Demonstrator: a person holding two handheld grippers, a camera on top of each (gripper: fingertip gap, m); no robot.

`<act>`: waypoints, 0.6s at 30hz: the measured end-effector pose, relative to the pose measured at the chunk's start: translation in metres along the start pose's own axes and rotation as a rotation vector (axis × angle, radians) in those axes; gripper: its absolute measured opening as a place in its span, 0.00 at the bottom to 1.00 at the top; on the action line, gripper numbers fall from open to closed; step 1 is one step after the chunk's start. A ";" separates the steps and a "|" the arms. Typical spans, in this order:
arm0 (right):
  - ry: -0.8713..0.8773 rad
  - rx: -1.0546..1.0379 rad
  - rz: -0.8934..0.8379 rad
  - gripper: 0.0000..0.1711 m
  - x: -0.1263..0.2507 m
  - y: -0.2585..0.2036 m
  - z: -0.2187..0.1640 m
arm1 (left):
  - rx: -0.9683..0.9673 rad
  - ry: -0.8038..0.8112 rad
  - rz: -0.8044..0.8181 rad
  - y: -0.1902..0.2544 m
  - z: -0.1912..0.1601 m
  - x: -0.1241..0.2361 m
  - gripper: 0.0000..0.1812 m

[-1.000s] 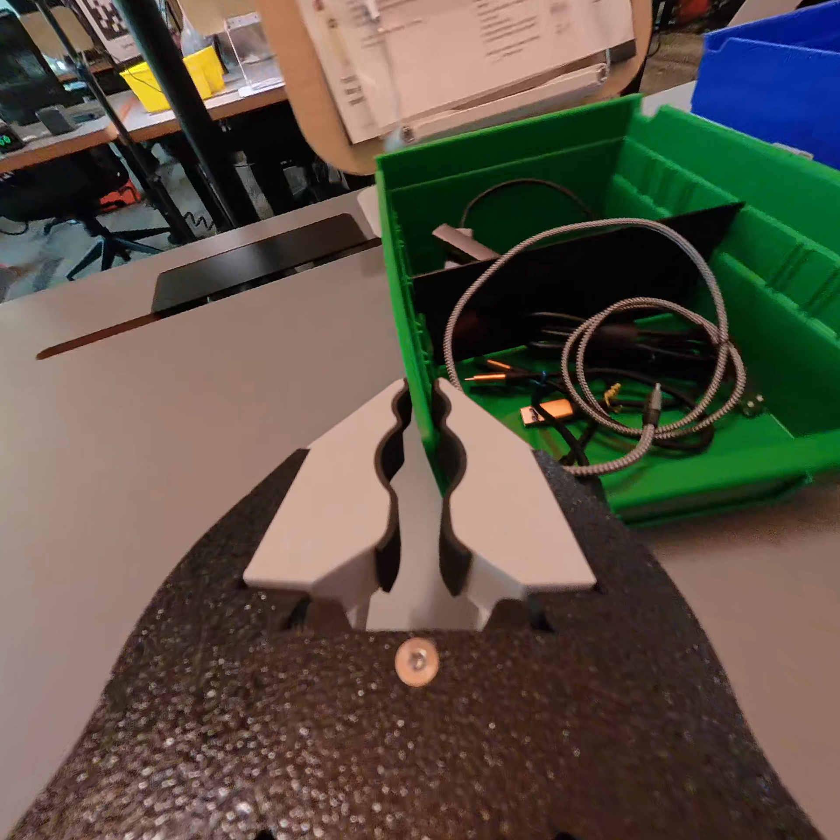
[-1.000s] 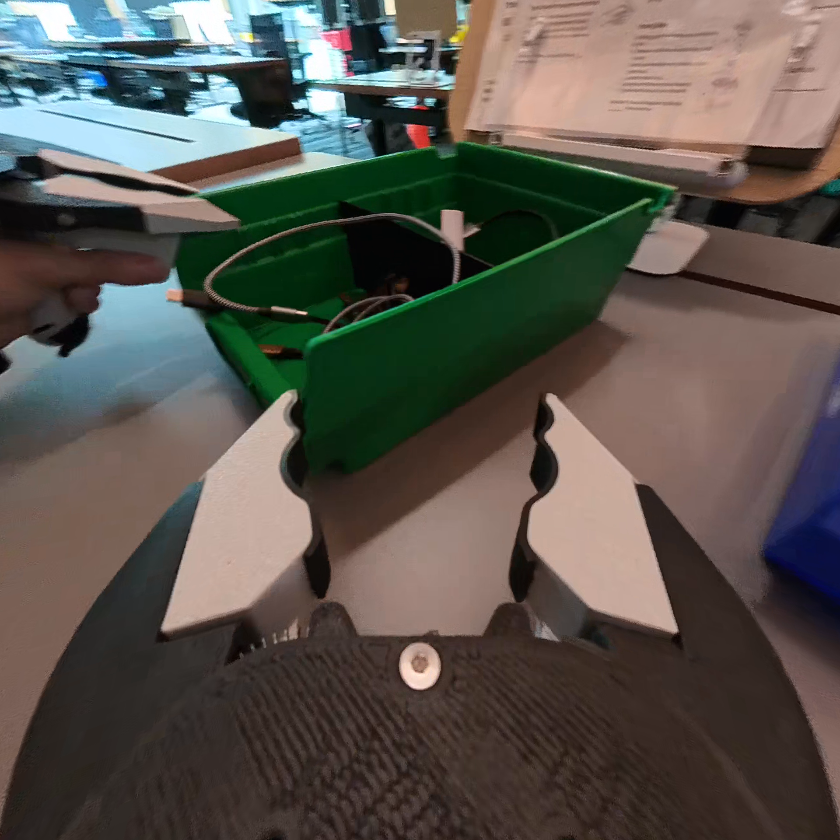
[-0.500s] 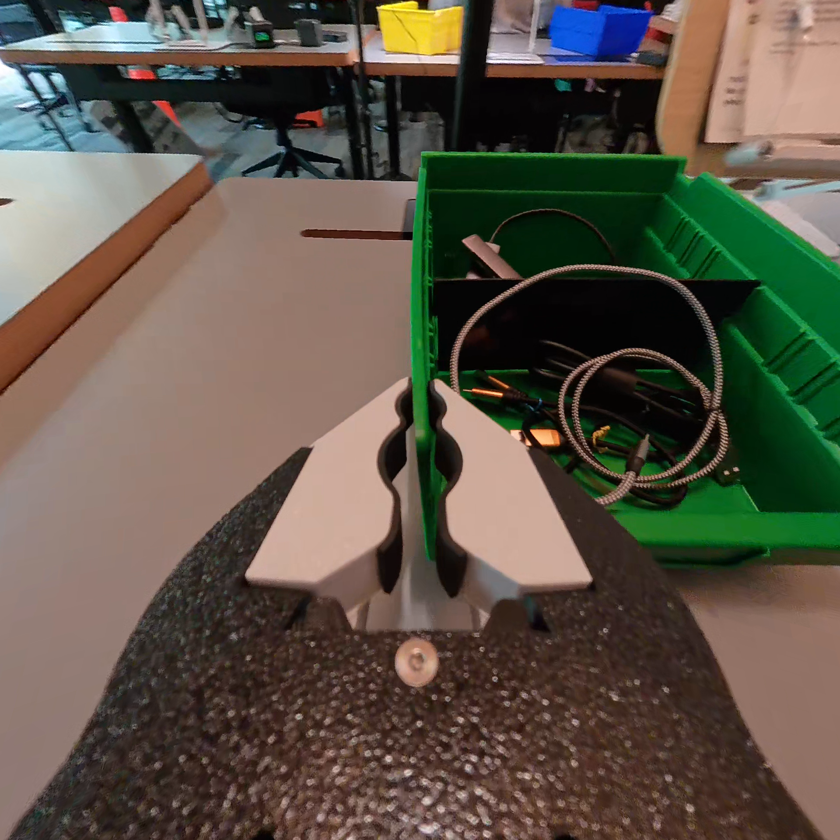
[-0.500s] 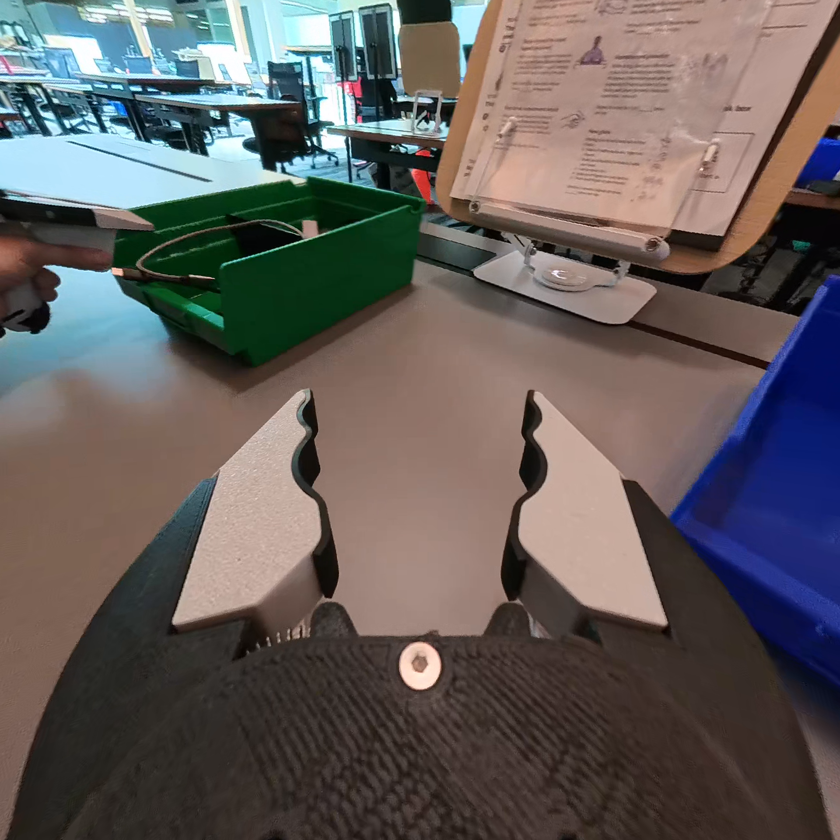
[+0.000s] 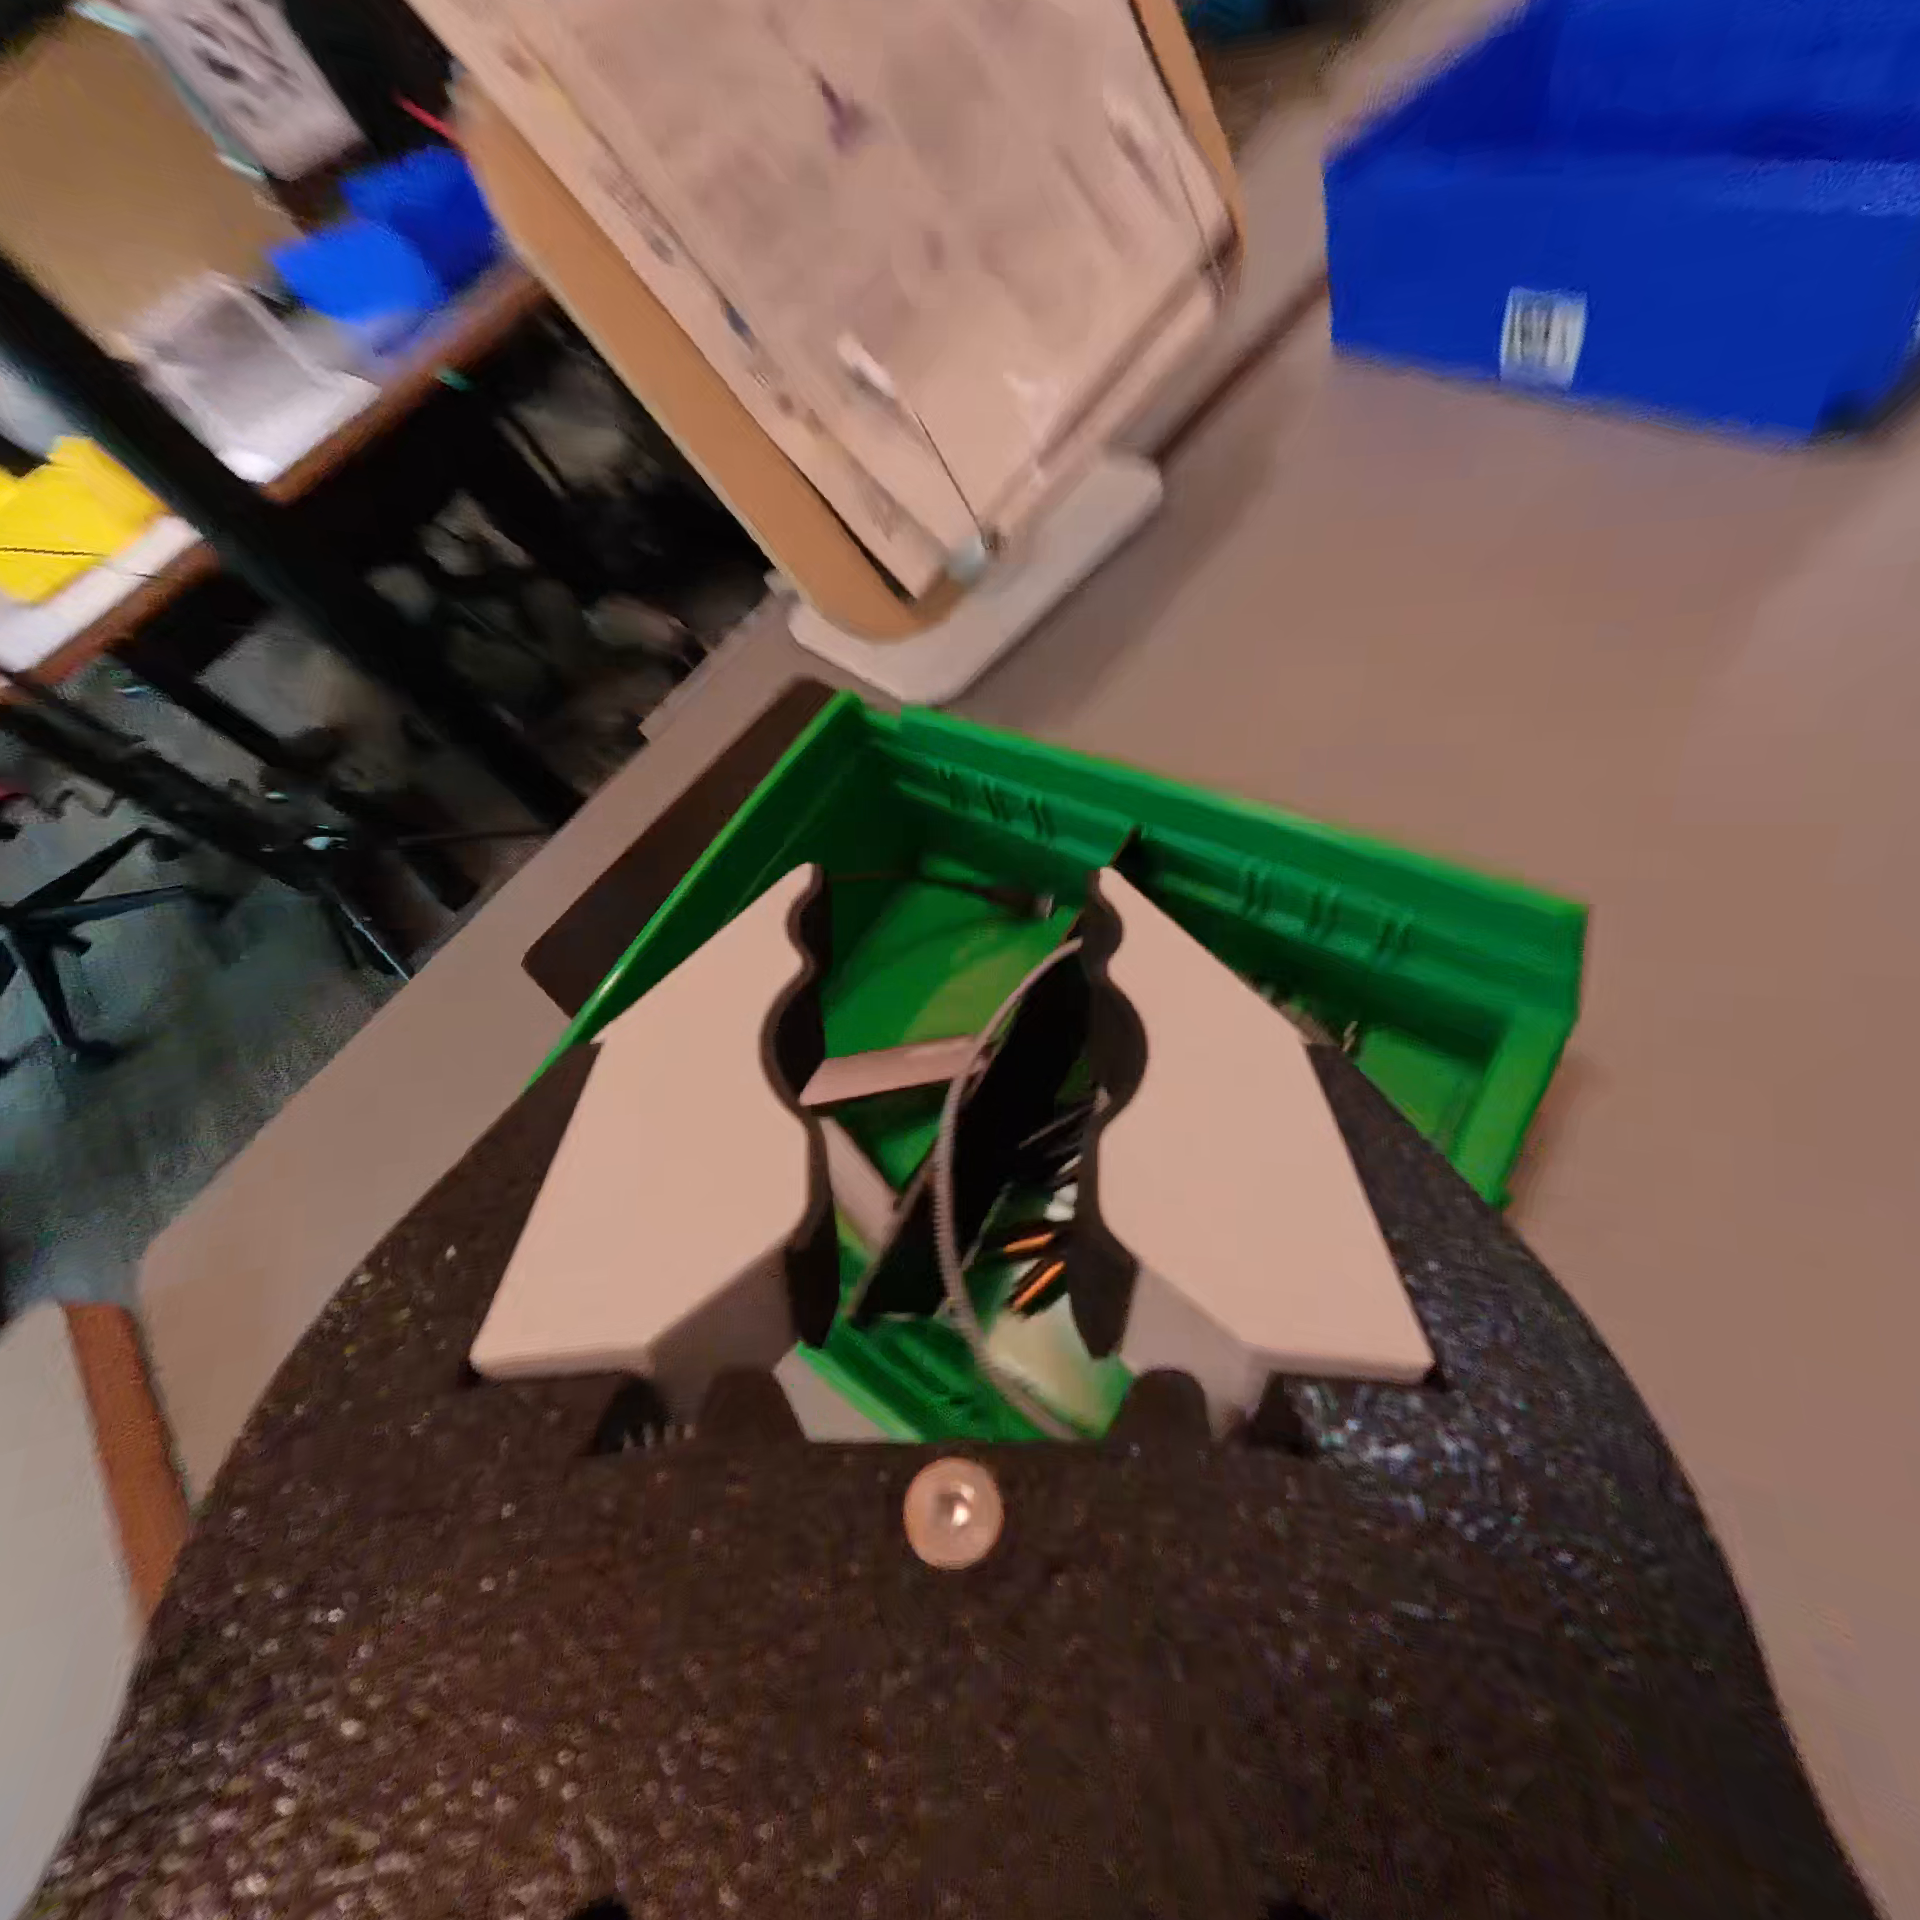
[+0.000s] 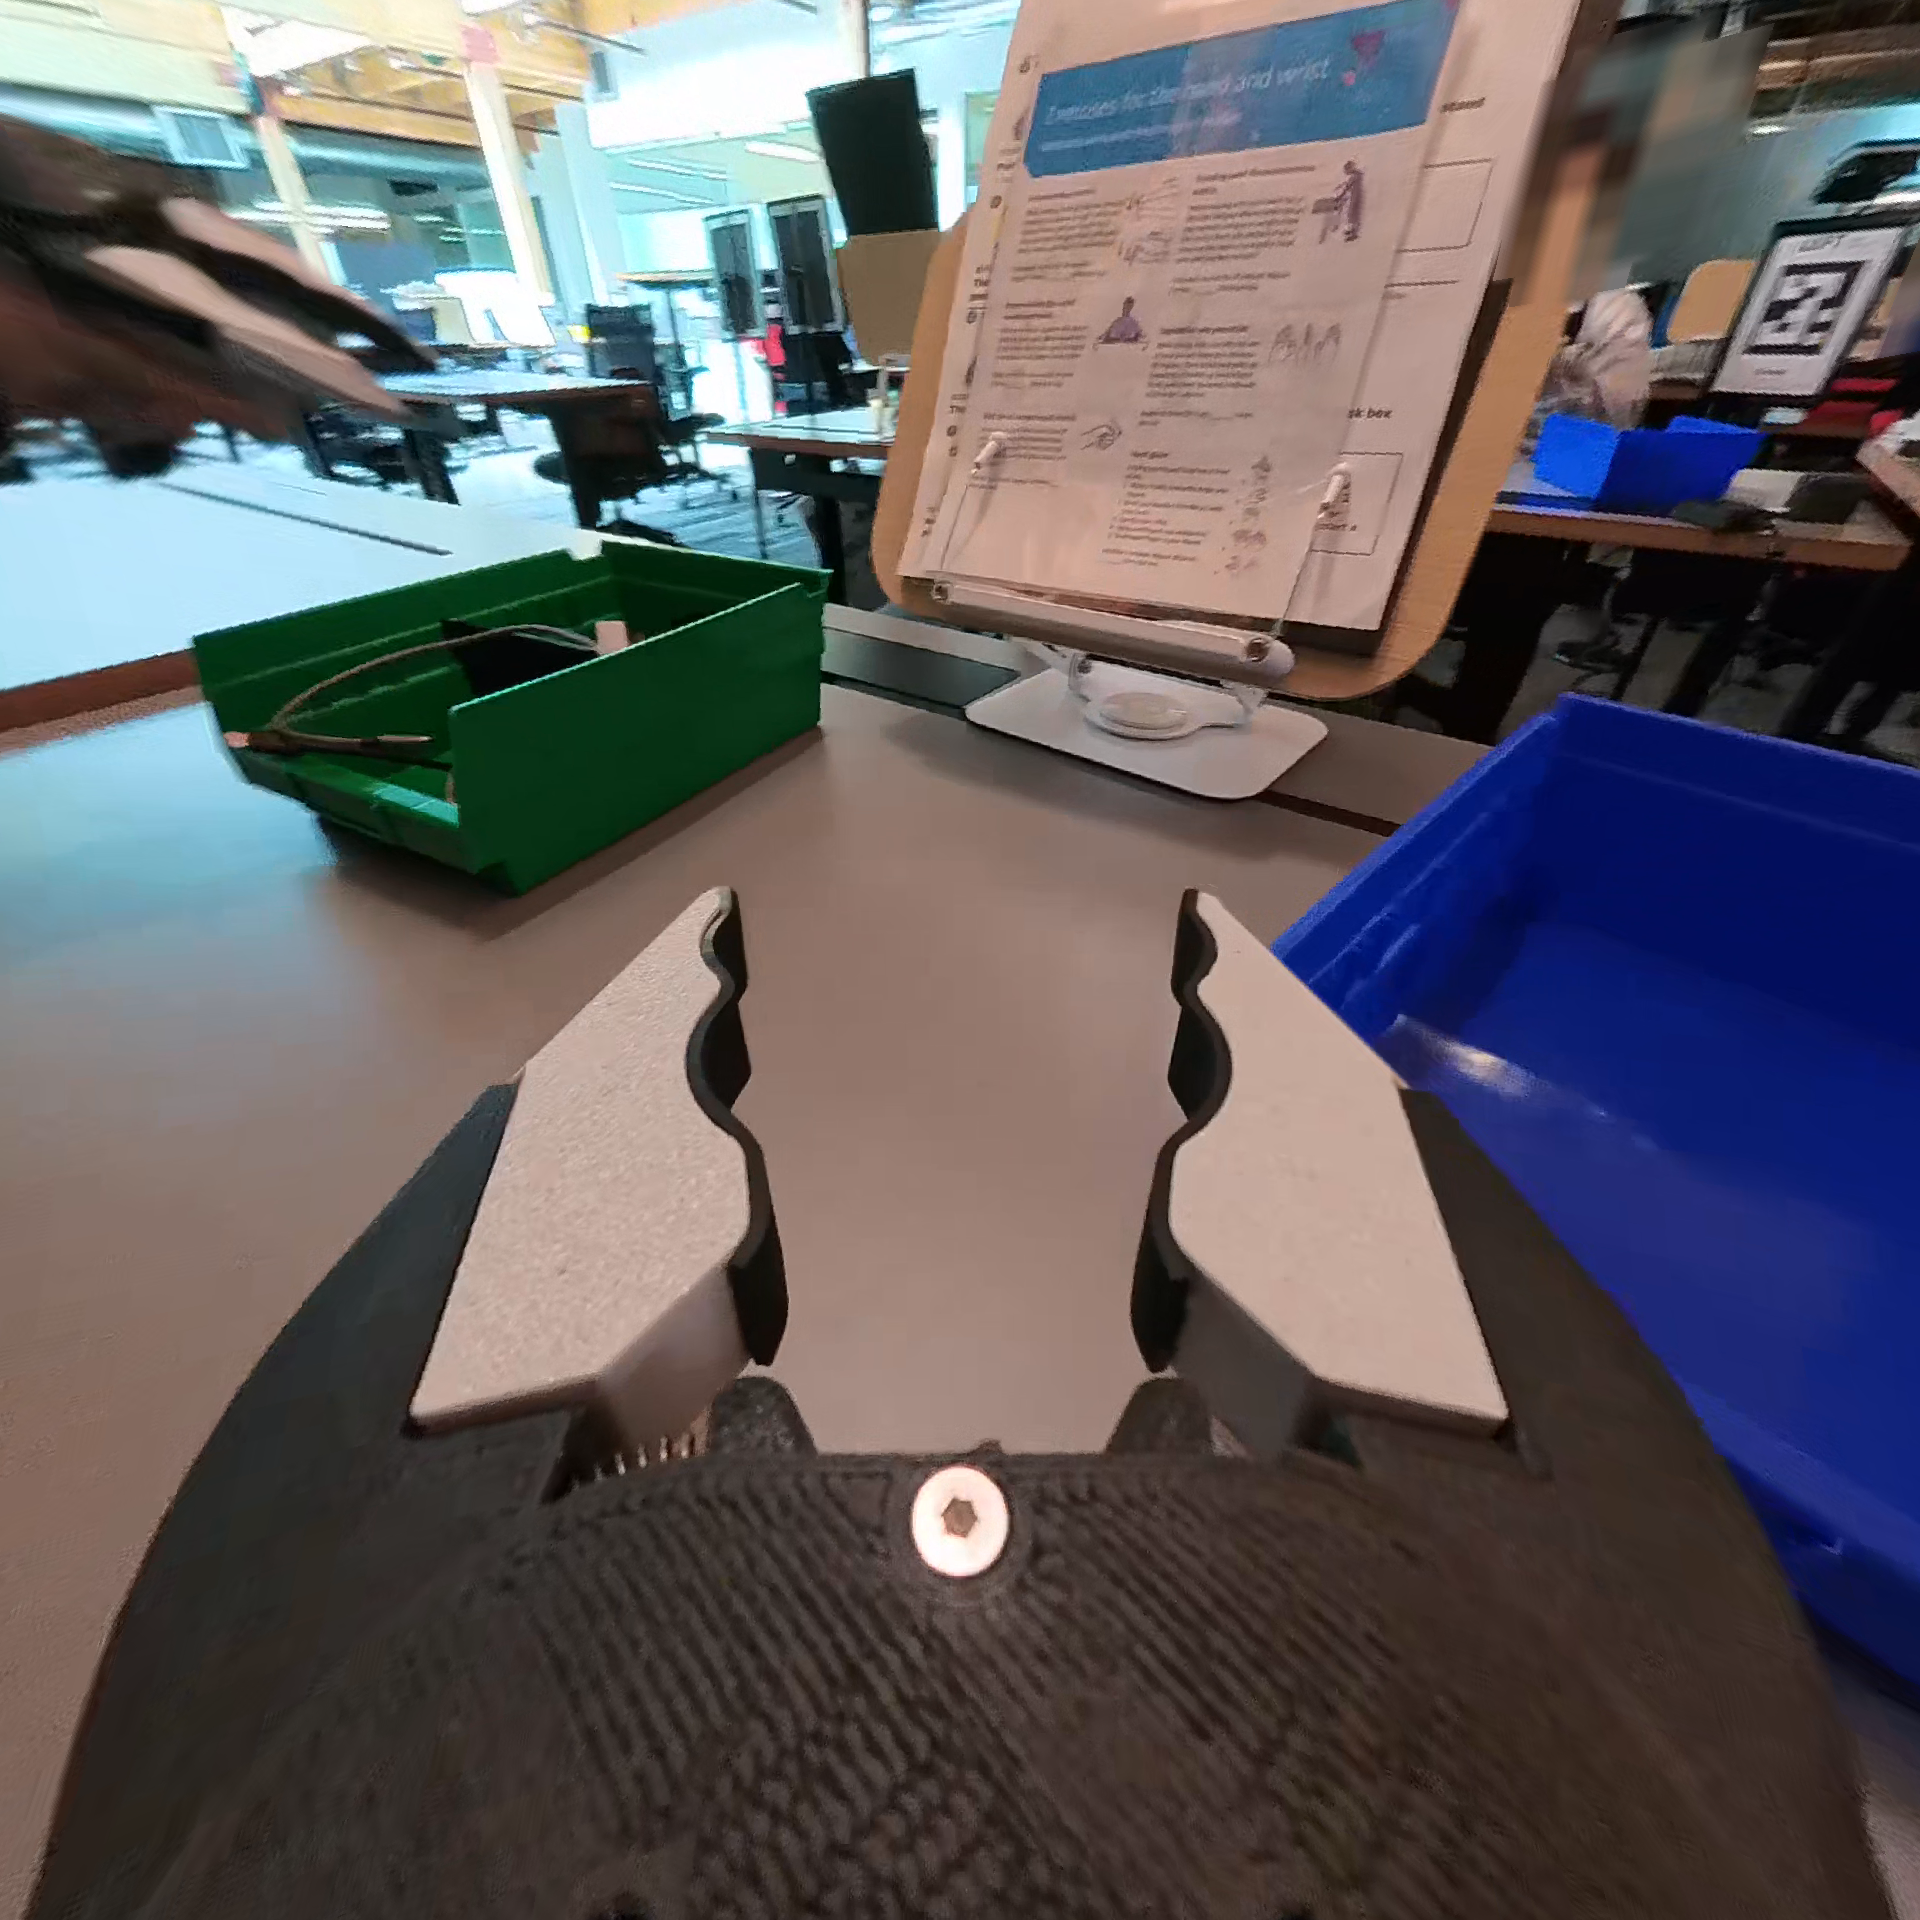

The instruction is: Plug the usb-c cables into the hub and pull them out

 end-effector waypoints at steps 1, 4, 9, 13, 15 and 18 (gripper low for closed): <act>-0.017 0.001 0.036 0.49 0.001 -0.004 -0.003 | -0.075 -0.079 -0.056 -0.007 -0.007 -0.012 0.27; -0.080 0.025 0.088 0.53 0.001 -0.009 -0.015 | -0.321 -0.395 -0.201 -0.021 -0.052 -0.043 0.30; -0.177 0.078 0.037 0.56 -0.001 0.004 -0.035 | -0.519 -0.722 -0.388 -0.024 -0.111 -0.076 0.30; -0.279 0.152 0.009 0.56 -0.001 0.014 -0.055 | -0.578 -0.764 -0.403 -0.028 -0.128 -0.105 0.29; -0.302 0.166 0.025 0.57 -0.001 0.013 -0.061 | -0.591 -0.799 -0.431 -0.025 -0.140 -0.115 0.29; -0.295 0.157 0.053 0.57 -0.004 0.010 -0.062 | -0.581 -0.845 -0.513 -0.012 -0.158 -0.123 0.27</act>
Point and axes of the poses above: each gripper's, where its closed fingertips meet, x back along the fingers, z out of its top, y = z × x across the jaws, the point moved 1 cm from there along x, back along the fingers, and after that the axes turned 9 degrees about -x, right-handed, at the moved point
